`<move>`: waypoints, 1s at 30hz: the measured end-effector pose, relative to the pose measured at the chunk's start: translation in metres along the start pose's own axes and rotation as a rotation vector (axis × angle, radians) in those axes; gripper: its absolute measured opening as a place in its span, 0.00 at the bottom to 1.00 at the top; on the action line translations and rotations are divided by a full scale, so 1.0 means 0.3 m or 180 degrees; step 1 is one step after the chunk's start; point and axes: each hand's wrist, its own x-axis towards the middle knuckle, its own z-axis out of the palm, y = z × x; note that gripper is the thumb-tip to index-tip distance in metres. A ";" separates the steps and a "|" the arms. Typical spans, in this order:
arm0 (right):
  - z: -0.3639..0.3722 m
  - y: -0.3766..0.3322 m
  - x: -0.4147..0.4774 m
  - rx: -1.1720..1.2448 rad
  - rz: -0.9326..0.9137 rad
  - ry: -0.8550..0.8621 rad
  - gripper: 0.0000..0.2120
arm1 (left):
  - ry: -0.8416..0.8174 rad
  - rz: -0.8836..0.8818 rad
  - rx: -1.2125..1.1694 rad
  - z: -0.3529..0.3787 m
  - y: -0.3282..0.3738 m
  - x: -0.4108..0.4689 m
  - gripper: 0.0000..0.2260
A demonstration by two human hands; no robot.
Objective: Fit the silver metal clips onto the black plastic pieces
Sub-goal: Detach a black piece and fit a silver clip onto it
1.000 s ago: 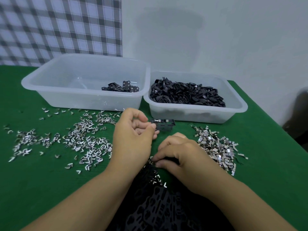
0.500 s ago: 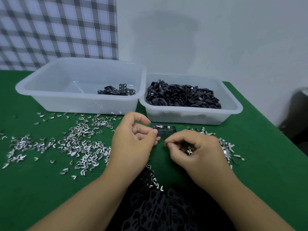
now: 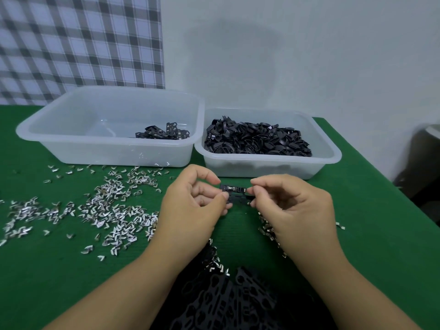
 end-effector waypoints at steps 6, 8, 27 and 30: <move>-0.007 0.006 0.001 -0.0457 -0.0213 -0.0079 0.12 | -0.0010 0.0010 0.0029 -0.003 0.004 -0.001 0.10; -0.007 0.009 0.002 -0.0459 -0.0241 -0.0034 0.11 | -0.0016 0.0013 0.0020 -0.003 0.005 -0.001 0.10; -0.002 0.034 0.011 -0.0889 -0.0379 -0.0190 0.05 | -0.0206 -0.0021 -0.0077 -0.002 0.013 -0.009 0.11; -0.001 0.028 0.012 -0.0960 -0.0473 -0.0159 0.05 | -0.0226 -0.0021 -0.0150 -0.001 0.018 -0.011 0.10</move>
